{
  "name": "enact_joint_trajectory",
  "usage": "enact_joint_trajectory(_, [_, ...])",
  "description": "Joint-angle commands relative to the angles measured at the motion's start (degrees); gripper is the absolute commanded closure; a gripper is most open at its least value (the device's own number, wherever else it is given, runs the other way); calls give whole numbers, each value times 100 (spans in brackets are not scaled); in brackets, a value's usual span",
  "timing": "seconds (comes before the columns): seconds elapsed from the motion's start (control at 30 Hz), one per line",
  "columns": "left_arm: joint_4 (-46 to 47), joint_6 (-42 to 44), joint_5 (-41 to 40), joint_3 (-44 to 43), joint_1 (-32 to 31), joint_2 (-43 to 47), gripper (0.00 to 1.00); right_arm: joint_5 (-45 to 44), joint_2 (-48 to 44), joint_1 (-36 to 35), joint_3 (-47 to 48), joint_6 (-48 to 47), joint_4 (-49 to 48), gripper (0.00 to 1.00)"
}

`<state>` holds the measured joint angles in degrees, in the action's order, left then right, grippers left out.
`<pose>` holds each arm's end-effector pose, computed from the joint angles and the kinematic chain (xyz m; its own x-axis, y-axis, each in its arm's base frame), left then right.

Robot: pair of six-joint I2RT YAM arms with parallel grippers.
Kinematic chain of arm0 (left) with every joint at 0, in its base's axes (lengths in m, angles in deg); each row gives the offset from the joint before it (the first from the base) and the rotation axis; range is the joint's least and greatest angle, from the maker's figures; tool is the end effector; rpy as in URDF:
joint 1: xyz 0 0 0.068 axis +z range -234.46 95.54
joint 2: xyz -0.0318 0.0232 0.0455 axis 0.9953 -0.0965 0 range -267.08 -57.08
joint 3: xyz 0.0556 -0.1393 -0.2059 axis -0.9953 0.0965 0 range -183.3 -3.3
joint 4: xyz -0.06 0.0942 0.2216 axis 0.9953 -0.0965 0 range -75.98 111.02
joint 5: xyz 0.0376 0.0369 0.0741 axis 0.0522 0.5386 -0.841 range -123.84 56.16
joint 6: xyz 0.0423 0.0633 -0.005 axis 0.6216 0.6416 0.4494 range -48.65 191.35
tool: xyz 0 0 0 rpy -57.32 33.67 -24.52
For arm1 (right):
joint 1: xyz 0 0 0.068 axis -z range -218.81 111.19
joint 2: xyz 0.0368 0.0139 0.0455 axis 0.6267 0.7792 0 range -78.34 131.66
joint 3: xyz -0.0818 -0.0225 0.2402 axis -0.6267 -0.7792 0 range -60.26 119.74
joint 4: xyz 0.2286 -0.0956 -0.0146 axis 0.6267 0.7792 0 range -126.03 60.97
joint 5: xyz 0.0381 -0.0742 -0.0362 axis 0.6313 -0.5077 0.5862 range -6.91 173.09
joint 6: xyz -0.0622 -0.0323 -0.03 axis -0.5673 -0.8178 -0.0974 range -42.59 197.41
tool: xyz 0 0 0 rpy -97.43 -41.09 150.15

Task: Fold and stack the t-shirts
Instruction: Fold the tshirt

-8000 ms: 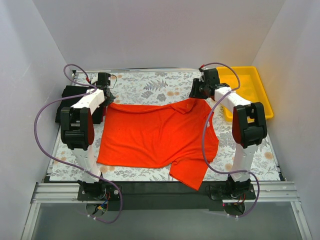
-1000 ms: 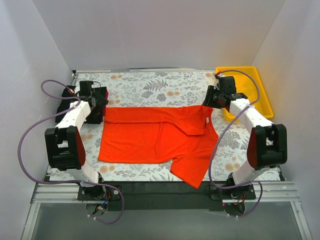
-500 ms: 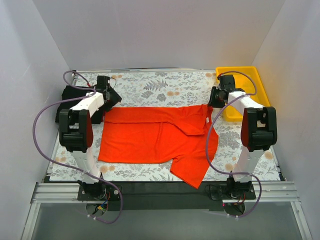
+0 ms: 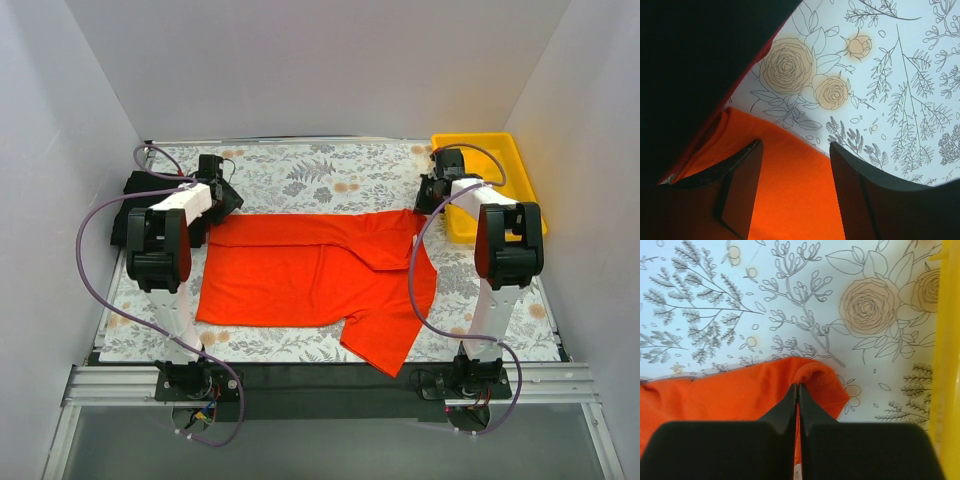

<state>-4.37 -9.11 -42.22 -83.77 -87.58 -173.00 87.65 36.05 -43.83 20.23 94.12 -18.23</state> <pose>0.4171 -0.0132 0.1286 -0.1276 -0.9701 -0.2063 -0.8628 0.2112 -0.4593 0.4300 0.0428 0.1494 -0.7880 0.2184 -0.5757 0.0941 0.9667 0.2378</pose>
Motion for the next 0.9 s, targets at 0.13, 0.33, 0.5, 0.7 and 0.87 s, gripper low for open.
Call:
enact_joint_trajectory(0.13, [-72,-48,-181,145,21,-124,48,-595,48,378,336,-115,-101,99])
enact_joint_trajectory(0.33, [-45,-83,-120,101,21,-177,48,-825,66,597,441,-168,-93,99])
enact_joint_trajectory(0.5, [-28,4,-6,-74,21,-98,47,-545,75,607,538,-230,-102,89])
enact_joint_trajectory(0.7, [-63,163,100,-303,-57,490,41,-131,-434,510,336,-308,-93,68])
enact_joint_trajectory(0.87, [-98,277,-23,257,-251,1352,40,141,-1207,133,-268,-256,-84,63])
